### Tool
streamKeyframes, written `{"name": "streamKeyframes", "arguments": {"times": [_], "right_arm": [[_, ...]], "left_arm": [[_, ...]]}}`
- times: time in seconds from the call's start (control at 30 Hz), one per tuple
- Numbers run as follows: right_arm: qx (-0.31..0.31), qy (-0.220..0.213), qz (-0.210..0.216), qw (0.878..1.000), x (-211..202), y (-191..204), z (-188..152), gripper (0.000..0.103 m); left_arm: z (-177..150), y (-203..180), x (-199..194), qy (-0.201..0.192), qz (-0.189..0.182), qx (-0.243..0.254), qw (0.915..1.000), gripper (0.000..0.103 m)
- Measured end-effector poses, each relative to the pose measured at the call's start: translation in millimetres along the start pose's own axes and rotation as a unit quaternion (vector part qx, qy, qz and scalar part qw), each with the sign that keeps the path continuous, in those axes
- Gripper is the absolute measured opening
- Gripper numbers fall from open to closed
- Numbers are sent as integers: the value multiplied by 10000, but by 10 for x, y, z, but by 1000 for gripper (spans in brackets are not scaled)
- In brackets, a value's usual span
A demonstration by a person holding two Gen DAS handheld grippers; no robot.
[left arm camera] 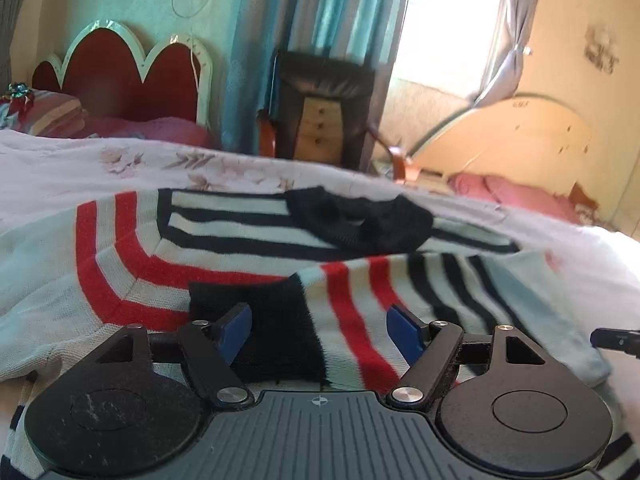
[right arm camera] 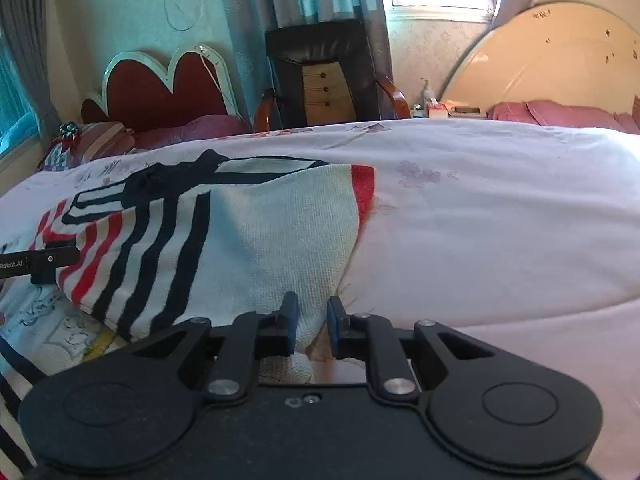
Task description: Fold small clothes
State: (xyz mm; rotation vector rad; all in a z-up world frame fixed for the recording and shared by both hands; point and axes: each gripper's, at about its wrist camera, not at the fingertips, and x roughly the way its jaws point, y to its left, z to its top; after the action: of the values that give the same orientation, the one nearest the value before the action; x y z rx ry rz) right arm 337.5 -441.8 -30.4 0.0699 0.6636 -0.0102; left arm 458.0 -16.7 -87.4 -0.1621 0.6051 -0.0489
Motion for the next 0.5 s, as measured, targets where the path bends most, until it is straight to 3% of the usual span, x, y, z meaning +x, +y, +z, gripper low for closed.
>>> {"name": "streamKeyframes", "arguments": {"times": [0.1, 0.13, 0.2, 0.23, 0.3, 0.33, 0.4, 0.5], "right_arm": [[-29, -434, 146, 9989, -305, 138, 5, 11], [-158, -359, 123, 9992, -308, 202, -24, 9], [-401, 259, -141, 9988, -77, 300, -150, 7], [-432, 155, -145, 9988, -55, 331, -191, 7], [-247, 234, -263, 9991, -78, 391, -106, 11], [-50, 81, -211, 9997, -139, 403, -73, 20], [149, -251, -191, 9994, -265, 485, -45, 23], [170, -239, -287, 9992, -333, 617, -64, 24]], "left_arm": [[-147, -2, 73, 411, -1, 126, 9991, 74], [-212, -34, 72, 282, 29, 332, 9990, 75], [-215, -93, 46, 334, 73, 540, 9980, 78], [-176, -86, 9, 405, 35, 502, 9979, 80], [-155, 10, -124, 372, -50, 368, 9986, 91], [-164, 92, -219, 285, -11, 291, 9992, 96], [-198, 360, -432, 142, 38, 11, 9999, 96], [-311, 1017, -777, -74, 220, -795, 9966, 96]]}}
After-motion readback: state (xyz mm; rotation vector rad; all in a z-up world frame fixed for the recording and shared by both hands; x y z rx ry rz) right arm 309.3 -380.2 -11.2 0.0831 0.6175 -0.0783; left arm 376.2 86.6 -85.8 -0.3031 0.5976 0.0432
